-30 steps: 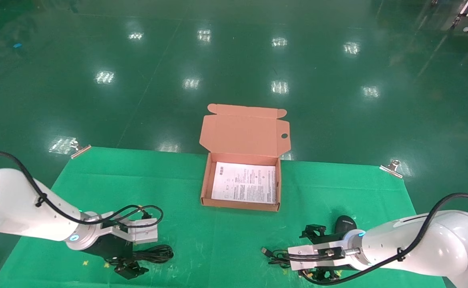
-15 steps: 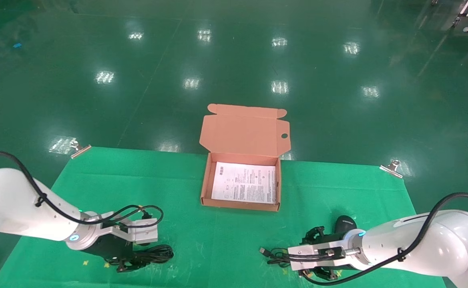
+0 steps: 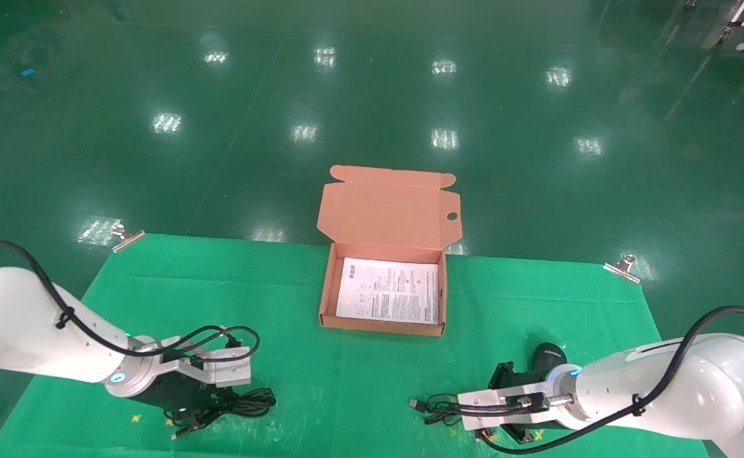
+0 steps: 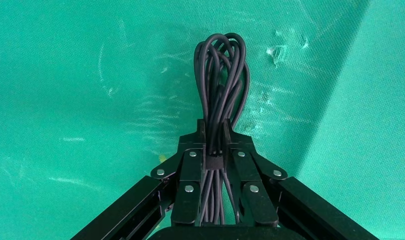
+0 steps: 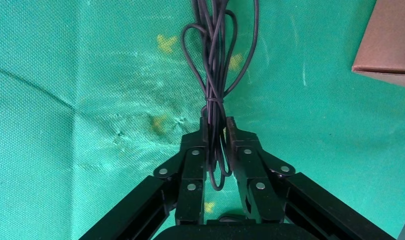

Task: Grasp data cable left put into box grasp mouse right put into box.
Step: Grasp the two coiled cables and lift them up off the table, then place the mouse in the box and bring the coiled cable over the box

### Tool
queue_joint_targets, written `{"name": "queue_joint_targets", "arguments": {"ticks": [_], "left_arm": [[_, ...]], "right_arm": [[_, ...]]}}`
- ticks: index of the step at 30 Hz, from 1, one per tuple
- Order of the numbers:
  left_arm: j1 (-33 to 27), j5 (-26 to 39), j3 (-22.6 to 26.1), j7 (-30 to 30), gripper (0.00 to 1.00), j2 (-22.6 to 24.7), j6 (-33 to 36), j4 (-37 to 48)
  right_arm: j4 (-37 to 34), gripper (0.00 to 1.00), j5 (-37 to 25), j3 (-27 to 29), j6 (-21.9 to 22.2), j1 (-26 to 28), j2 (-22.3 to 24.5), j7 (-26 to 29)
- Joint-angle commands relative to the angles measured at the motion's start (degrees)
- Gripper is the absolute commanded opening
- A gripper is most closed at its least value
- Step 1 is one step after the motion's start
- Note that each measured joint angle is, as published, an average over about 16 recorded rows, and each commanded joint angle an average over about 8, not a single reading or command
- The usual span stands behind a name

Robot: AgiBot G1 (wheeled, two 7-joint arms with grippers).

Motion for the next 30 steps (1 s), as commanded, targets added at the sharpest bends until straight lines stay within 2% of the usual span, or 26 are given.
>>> {"name": "queue_joint_targets", "arguments": {"ticks": [1, 7, 10, 13, 19, 30], "left_arm": [[-0.22, -0.32, -0.13, 0.19, 0.0, -0.24, 0.44, -0.05], [-2.62, 0.54, -0.9, -0.82, 0.0, -4.72, 1.14, -8.9], [-3.7, 2.63, -1.06, -2.33, 0.0, -6.4, -0.37, -14.89], [-4.57, 5.34, -1.22, -4.1, 0.0, -7.3, -2.68, -21.26], [-5.97, 10.66, -1.89, -8.45, 0.0, -6.18, -7.81, -29.91], [-10.66, 17.45, -3.61, -13.35, 0.0, 0.55, -15.86, -29.35]], "right_arm": [[-0.04, 0.0, 0.18, 0.03, -0.06, 0.1, 0.04, -0.2], [8.75, 0.0, 0.43, 4.04, -1.54, 4.18, 7.29, 5.5], [12.04, 0.0, -0.57, 6.34, -0.48, 6.24, 9.76, 8.87], [13.59, 0.0, -1.49, 8.33, 1.48, 8.25, 10.25, 11.34], [12.45, 0.0, 0.03, 11.58, 6.79, 12.3, 6.71, 12.89], [0.43, 0.0, 4.52, 13.16, 13.79, 21.59, -4.96, 5.64]]}}
